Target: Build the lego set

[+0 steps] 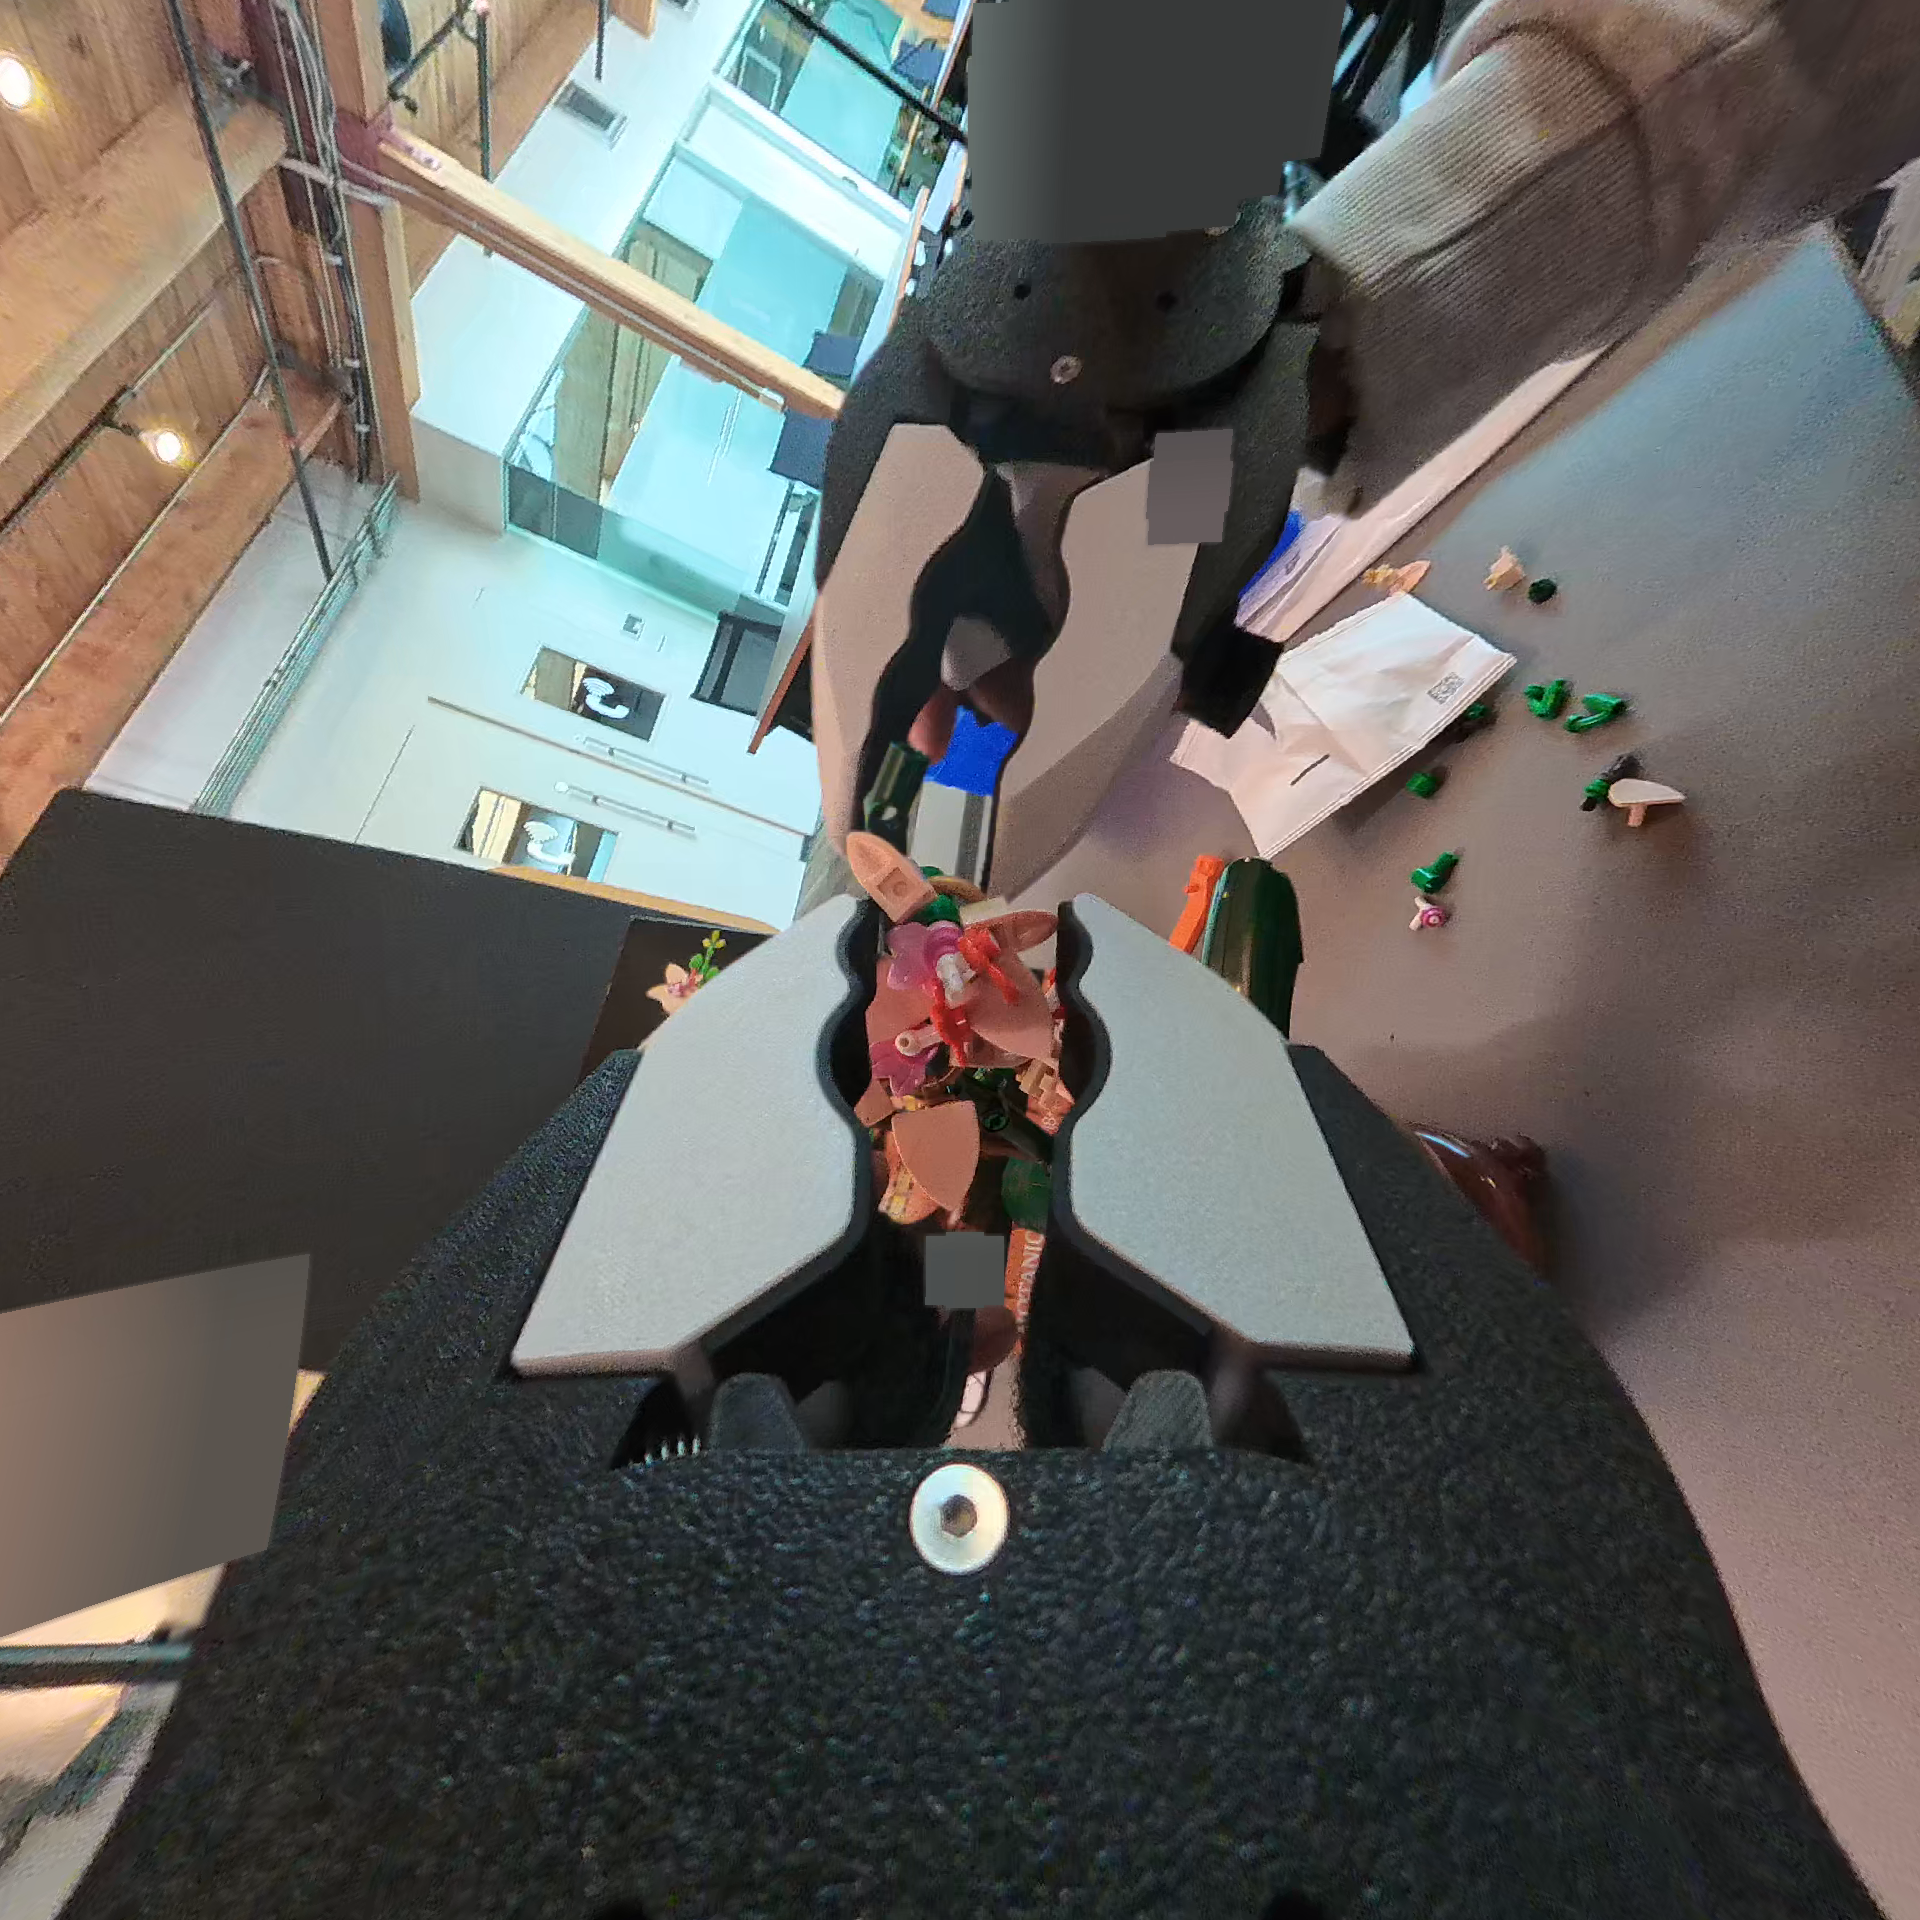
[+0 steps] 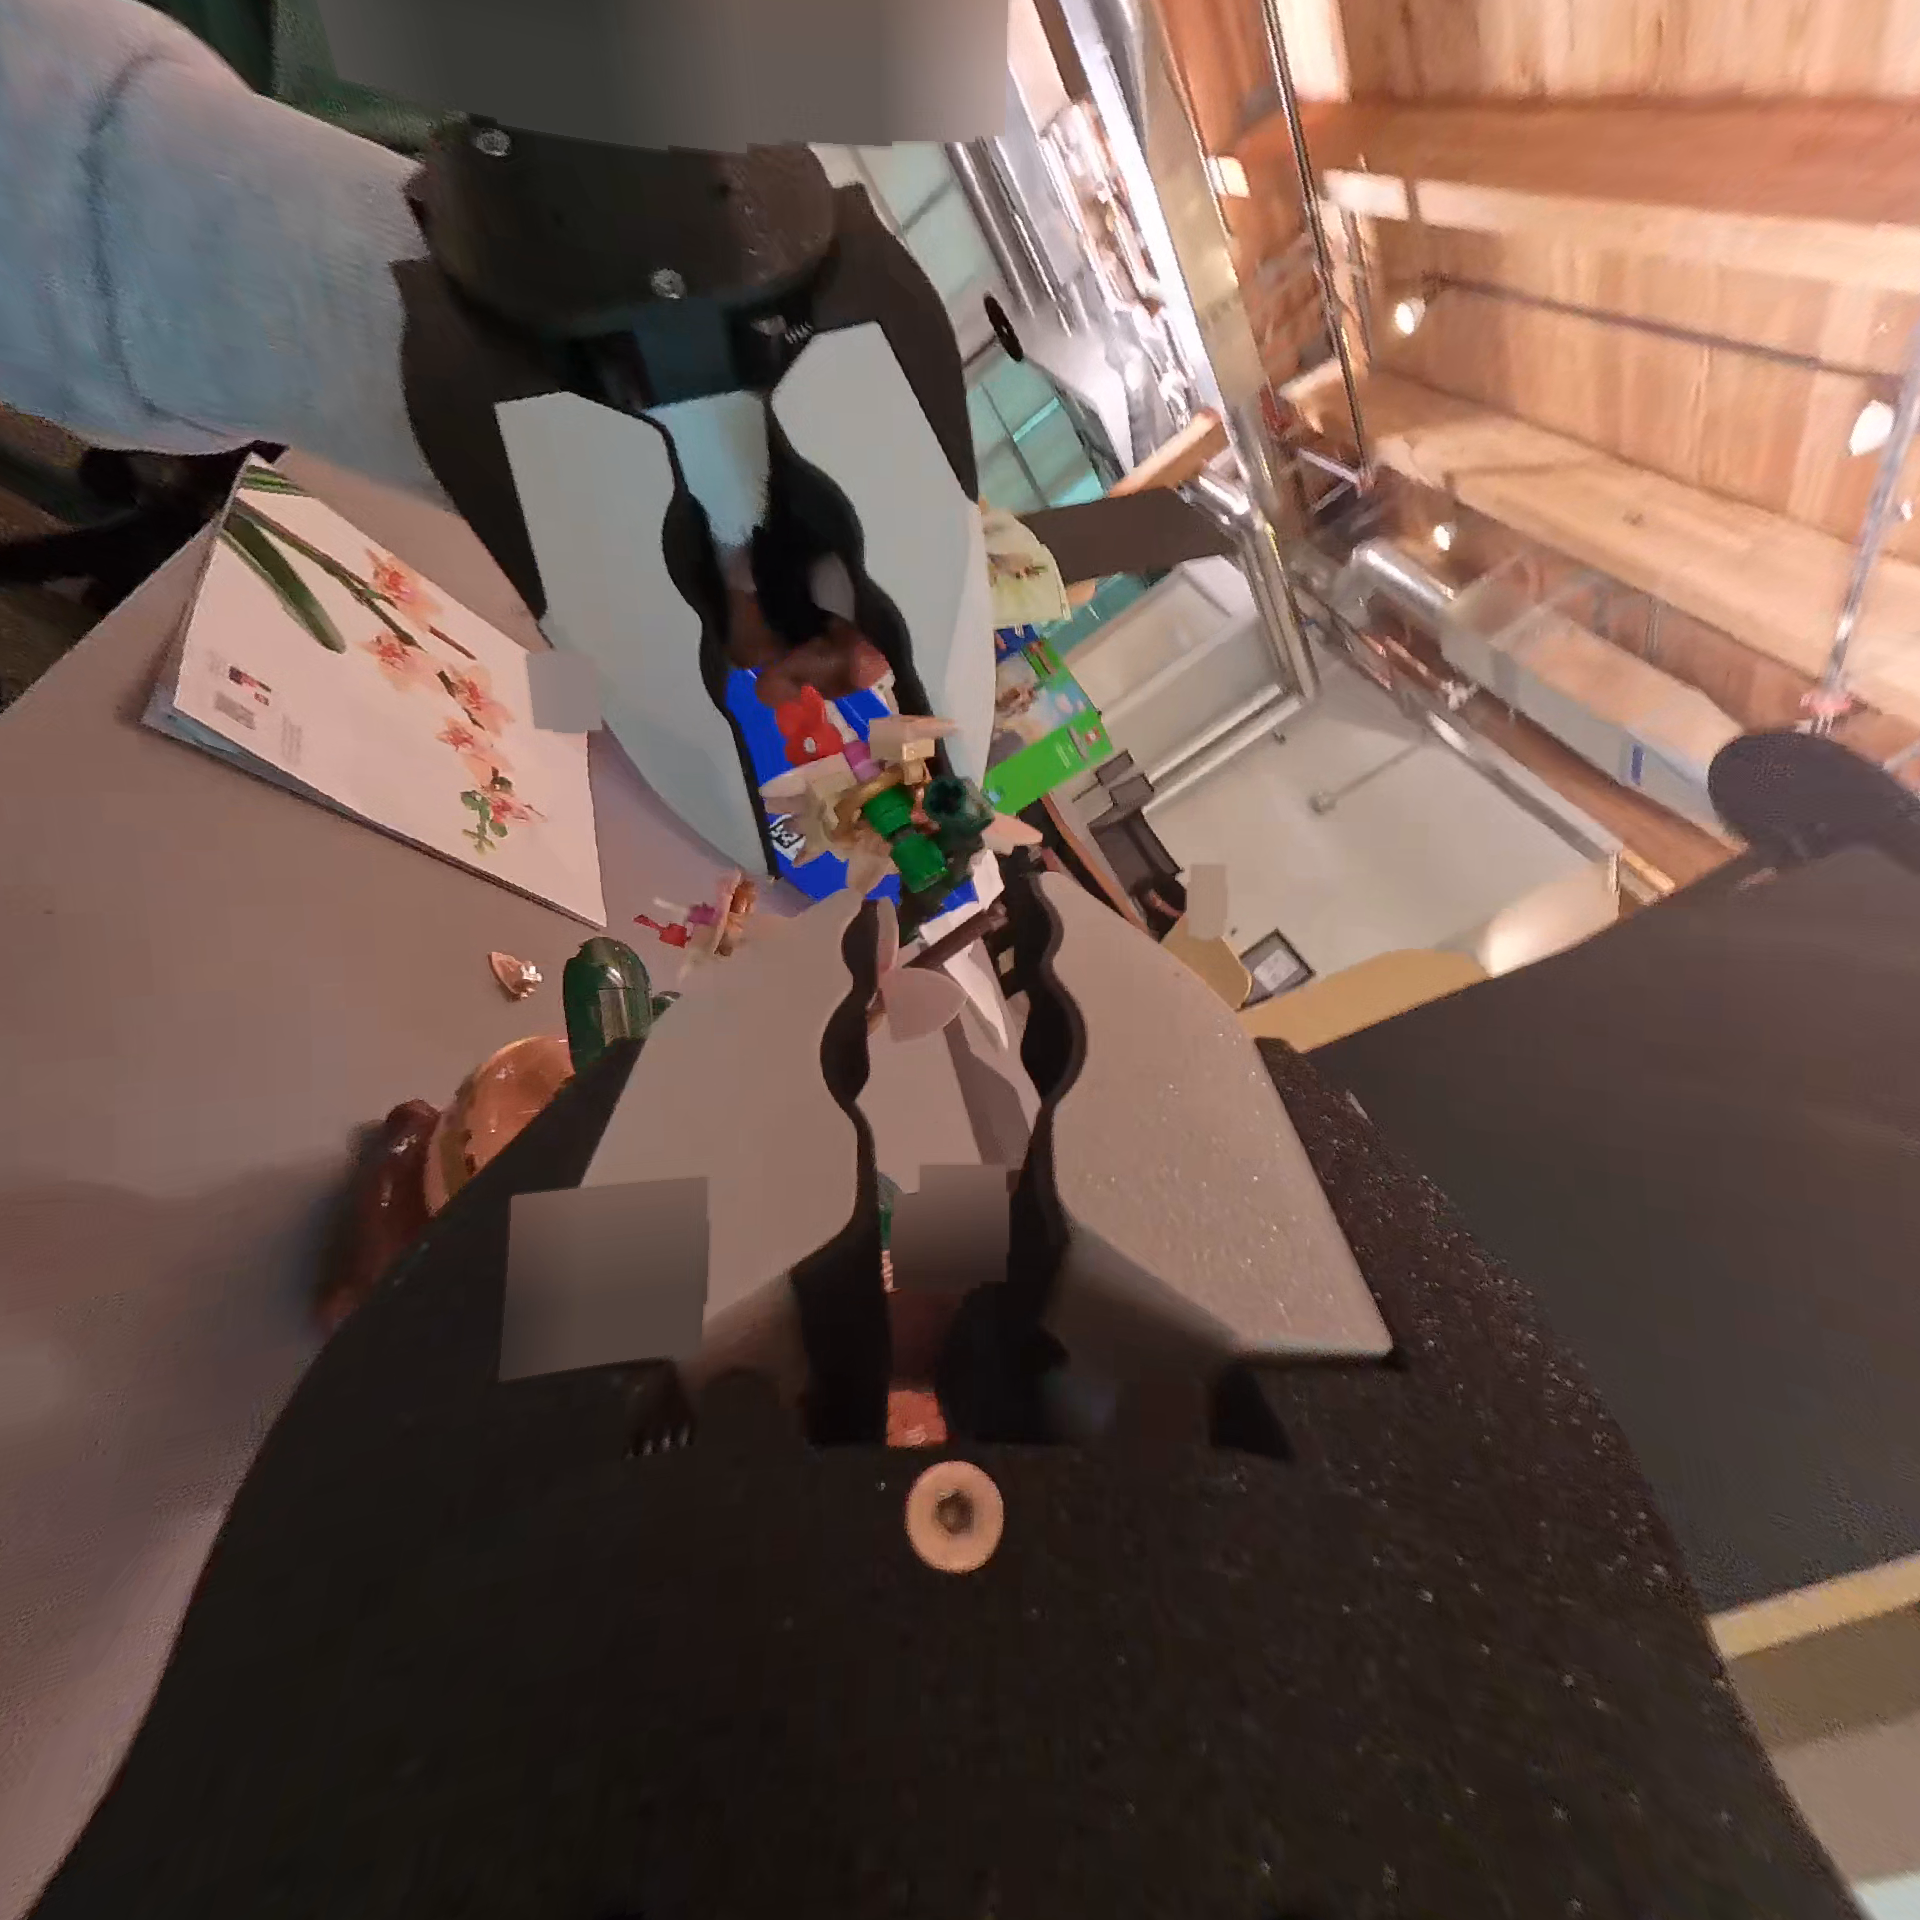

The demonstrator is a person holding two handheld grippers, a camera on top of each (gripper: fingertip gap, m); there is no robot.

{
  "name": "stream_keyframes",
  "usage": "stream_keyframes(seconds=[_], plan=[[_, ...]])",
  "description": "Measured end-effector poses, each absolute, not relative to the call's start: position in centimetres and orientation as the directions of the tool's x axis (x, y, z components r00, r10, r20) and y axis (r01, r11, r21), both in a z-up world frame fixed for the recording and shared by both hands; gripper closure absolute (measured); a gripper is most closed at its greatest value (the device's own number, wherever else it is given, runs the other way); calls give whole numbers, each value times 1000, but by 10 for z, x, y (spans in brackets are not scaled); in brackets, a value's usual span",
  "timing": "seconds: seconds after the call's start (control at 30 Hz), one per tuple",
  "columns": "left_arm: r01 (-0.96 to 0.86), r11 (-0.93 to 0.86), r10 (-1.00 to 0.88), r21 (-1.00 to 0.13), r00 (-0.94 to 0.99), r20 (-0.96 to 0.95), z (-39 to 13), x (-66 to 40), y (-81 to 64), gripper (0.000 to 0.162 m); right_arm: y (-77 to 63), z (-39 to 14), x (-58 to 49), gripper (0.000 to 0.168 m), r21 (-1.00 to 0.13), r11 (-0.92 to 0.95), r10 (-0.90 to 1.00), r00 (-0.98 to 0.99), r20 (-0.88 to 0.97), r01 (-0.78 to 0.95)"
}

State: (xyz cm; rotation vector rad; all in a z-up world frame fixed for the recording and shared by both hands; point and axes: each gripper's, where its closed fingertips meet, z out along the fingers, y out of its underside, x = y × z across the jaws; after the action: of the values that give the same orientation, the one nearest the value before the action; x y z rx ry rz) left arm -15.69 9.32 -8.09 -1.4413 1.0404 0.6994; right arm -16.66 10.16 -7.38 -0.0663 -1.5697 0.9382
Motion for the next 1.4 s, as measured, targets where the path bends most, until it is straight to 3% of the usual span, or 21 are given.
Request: stream_keyframes(seconds=[0.23, 0.33, 0.53, 0.63, 0.8, 0.9, 0.97, 1.13, 1.2, 1.3, 1.4], plan=[[-899, 107, -198, -424, 398, -896, -81, -156, 92, 131, 92, -70, -173, 138, -299, 785, 245, -172, 954, -543], [-886, 134, -189, -444, 417, -889, -80, -156, 91, 131, 88, -69, -174, 149, -268, 778, 200, -181, 963, -568], [-876, 155, -199, -456, 425, -883, -80, -157, 88, 133, 82, -69, -177, 149, -193, 795, 94, -198, 976, -574], [-873, 147, -203, -465, 434, -878, -81, -157, 88, 133, 82, -71, -177, 152, -223, 808, 68, -289, 955, -545], [-845, 137, -201, -516, 487, -850, -80, -158, 87, 136, 84, -73, -179, 153, -149, 853, 16, -261, 965, -500], [-796, 164, -176, -582, 557, -811, -71, -157, 84, 155, 91, -72, -183, 153, -164, 865, 53, -238, 970, -474], [-777, 169, -203, -607, 575, -793, -75, -153, 84, 155, 88, -75, -180, 153, -181, 846, 57, -253, 966, -502], [-837, 95, -94, -538, 531, -842, -78, -167, 90, 140, 93, -75, -185, 153, -167, 865, 56, -240, 969, -474], [-886, 47, -60, -461, 459, -887, -81, -170, 91, 129, 93, -75, -186, 153, -167, 866, 55, -242, 969, -472], [-938, -16, -1, -346, 346, -938, -78, -173, 92, 134, 92, -75, -186, 153, -161, 867, 51, -237, 970, -472], [-939, -20, -9, -344, 344, -939, -77, -171, 91, 145, 94, -74, -187, 153, -173, 870, 65, -240, 969, -462]])
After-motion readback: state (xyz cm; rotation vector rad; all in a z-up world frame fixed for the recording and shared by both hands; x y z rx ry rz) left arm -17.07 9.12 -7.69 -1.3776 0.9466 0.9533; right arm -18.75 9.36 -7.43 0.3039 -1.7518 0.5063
